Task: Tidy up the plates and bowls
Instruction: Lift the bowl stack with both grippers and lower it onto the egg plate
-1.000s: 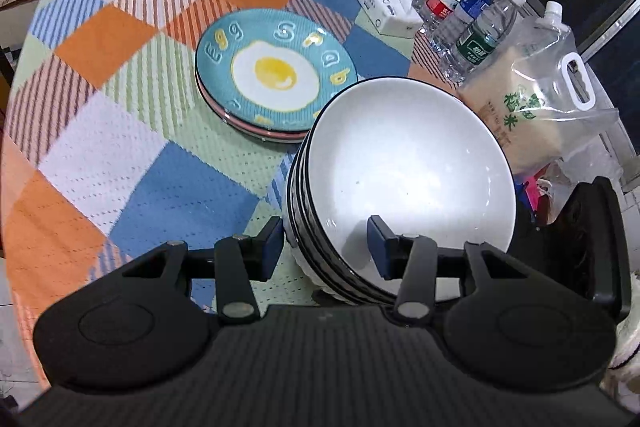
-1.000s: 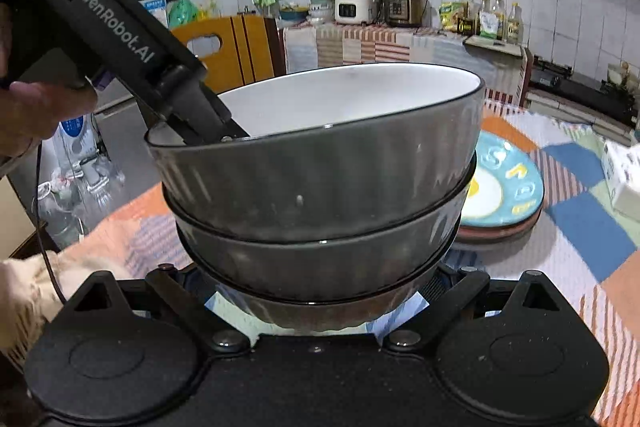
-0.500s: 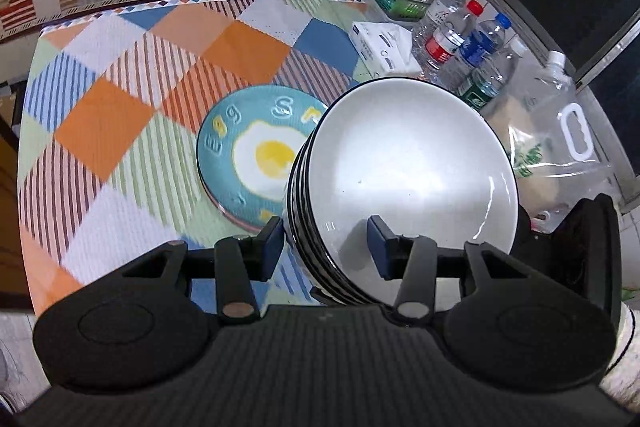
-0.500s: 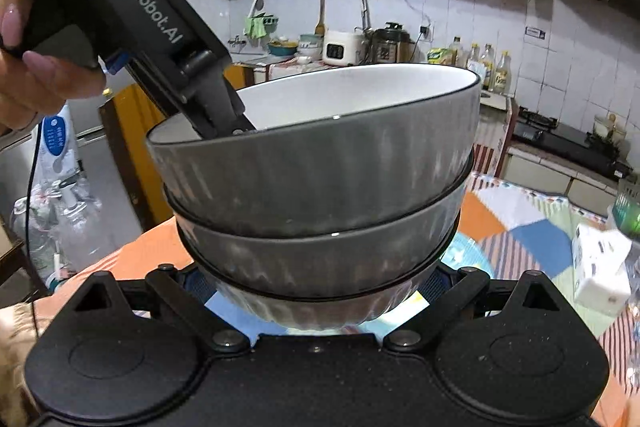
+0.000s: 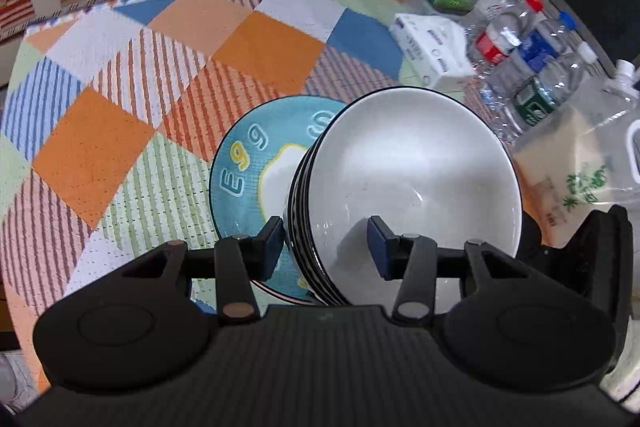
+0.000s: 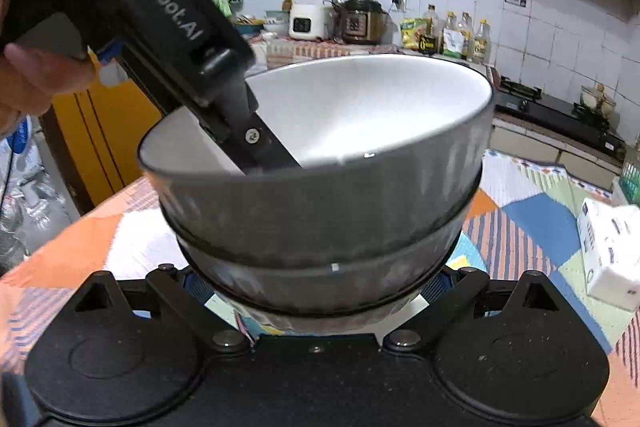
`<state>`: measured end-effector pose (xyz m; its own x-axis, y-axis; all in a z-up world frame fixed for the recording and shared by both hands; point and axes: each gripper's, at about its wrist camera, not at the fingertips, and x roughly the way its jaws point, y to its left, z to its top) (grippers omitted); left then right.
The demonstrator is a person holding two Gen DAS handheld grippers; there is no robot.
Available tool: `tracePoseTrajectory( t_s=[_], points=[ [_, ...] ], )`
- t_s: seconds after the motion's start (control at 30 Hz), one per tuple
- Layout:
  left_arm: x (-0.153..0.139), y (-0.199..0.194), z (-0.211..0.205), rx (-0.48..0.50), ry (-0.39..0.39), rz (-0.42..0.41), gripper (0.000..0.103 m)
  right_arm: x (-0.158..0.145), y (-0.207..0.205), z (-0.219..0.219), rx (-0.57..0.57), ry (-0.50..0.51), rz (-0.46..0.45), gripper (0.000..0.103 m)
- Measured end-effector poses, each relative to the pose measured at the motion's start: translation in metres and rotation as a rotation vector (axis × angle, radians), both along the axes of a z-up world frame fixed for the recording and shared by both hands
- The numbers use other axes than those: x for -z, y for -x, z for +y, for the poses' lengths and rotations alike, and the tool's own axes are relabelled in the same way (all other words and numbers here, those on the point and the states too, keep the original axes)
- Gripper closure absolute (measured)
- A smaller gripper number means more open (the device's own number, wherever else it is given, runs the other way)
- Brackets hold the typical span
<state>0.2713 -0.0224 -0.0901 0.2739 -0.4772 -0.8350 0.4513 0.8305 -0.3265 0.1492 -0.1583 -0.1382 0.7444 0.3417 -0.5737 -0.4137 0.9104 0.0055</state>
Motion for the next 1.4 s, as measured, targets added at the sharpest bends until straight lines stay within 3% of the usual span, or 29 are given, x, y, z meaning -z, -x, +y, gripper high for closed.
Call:
tracePoseTrajectory(
  t_s=[0.23,0.3,0.6,0.97,1.1,1.23,1.4],
  points=[
    [0.023,-0.007,-0.001,-0.035,0.032,-0.054,0.059,0.018,-0.017,-0.002,0.064,-0.042,0.063,0.005],
    [0.030,-0.013,-0.002,-0.055,0.041,-0.032,0.059,0.022,-0.018,-0.002,0.082,-0.067,0.073,0.005],
    [0.050,-0.010,-0.014,-0.107,0.021,-0.068,0.060,0.038,-0.030,-0.011,0.088,-0.012,0.090,0.005],
    [0.053,-0.006,-0.021,-0.144,0.010,-0.120,0.061,0.042,-0.040,-0.008,0.083,0.042,0.105,0.005],
    [0.058,-0.004,-0.013,-0.217,0.057,-0.099,0.060,0.041,-0.040,-0.008,0.097,0.050,0.132,0.005],
    [0.056,0.009,-0.003,-0.306,0.072,-0.157,0.060,0.036,-0.030,-0.010,0.123,0.111,0.128,0.005],
    [0.036,0.031,0.023,-0.454,0.153,-0.185,0.060,0.020,-0.006,-0.021,0.157,0.051,0.132,0.005]
  ],
)
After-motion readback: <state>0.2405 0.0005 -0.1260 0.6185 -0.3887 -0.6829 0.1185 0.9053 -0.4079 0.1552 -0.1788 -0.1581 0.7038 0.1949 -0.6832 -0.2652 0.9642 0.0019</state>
